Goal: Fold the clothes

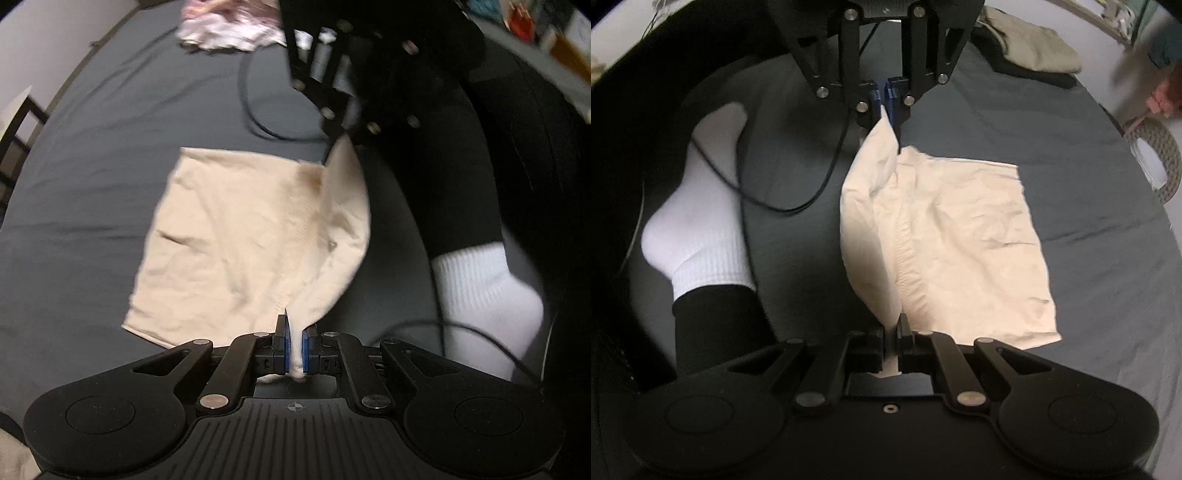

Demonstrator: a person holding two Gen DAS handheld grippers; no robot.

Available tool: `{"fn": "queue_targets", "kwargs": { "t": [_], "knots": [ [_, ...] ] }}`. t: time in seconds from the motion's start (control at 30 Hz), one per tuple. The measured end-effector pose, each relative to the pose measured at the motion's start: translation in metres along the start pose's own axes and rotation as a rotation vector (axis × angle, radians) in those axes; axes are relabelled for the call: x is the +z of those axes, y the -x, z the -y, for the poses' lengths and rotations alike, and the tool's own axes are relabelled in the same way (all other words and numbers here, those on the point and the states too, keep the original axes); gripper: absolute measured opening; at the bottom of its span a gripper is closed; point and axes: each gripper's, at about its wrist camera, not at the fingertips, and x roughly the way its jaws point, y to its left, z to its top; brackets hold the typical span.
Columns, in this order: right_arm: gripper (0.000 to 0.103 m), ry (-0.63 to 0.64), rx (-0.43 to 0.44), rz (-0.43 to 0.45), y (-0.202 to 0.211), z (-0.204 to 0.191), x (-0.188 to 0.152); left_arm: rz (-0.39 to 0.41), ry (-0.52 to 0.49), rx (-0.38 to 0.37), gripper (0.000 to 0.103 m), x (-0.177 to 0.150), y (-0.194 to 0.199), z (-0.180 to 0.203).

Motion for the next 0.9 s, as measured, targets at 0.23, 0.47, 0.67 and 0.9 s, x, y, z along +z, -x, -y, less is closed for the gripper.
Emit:
{"fn": "queue_targets", "kwargs": {
  "t": [0.23, 0.47, 0.67, 0.9],
  "knots": [
    [0.007, -0.114, 0.138, 0.012, -0.006, 0.061, 0.005, 0.012, 0.095, -0.082, 0.005, 0.004, -0.018, -0.052],
    [0.008, -0.230, 0.228, 0.001, -0.028, 0.112, 0.001, 0.000, 0.141, -0.081, 0.005, 0.002, -0.043, -0.087],
    [0.008, -0.329, 0.246, 0.011, -0.045, 0.145, -0.012, -0.004, 0.217, -0.092, 0.005, -0.005, -0.062, -0.118],
    [0.012, -0.473, 0.288, 0.032, -0.064, 0.174, -0.027, -0.015, 0.286, -0.116, 0.005, -0.009, -0.077, -0.138]
  ]
}}
